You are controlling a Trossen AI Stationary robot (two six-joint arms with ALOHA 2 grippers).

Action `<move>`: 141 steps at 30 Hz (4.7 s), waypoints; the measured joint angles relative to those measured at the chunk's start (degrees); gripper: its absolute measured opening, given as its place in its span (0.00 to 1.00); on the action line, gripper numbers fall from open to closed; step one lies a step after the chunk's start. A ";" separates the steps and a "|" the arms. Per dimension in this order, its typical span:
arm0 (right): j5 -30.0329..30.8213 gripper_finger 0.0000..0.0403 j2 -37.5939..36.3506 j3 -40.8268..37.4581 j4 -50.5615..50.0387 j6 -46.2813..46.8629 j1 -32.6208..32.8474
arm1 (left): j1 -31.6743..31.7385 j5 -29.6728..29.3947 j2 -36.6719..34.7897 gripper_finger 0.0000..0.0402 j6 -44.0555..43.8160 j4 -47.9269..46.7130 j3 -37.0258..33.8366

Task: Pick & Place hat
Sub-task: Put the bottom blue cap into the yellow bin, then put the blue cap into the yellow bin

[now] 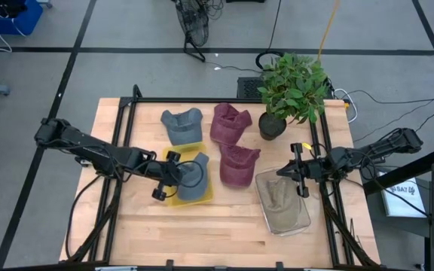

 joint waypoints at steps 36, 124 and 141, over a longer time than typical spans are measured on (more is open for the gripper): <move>0.00 0.00 0.24 -0.04 -0.17 3.02 0.00 | -8.06 -1.14 7.69 0.05 -10.58 1.68 0.02; 0.00 0.00 0.24 -0.04 -1.95 3.04 0.01 | 40.36 -9.84 6.21 0.08 3.92 -13.48 26.11; -0.17 0.00 0.24 -0.04 -2.25 1.07 0.01 | 50.94 0.57 9.96 0.08 0.98 -15.72 26.08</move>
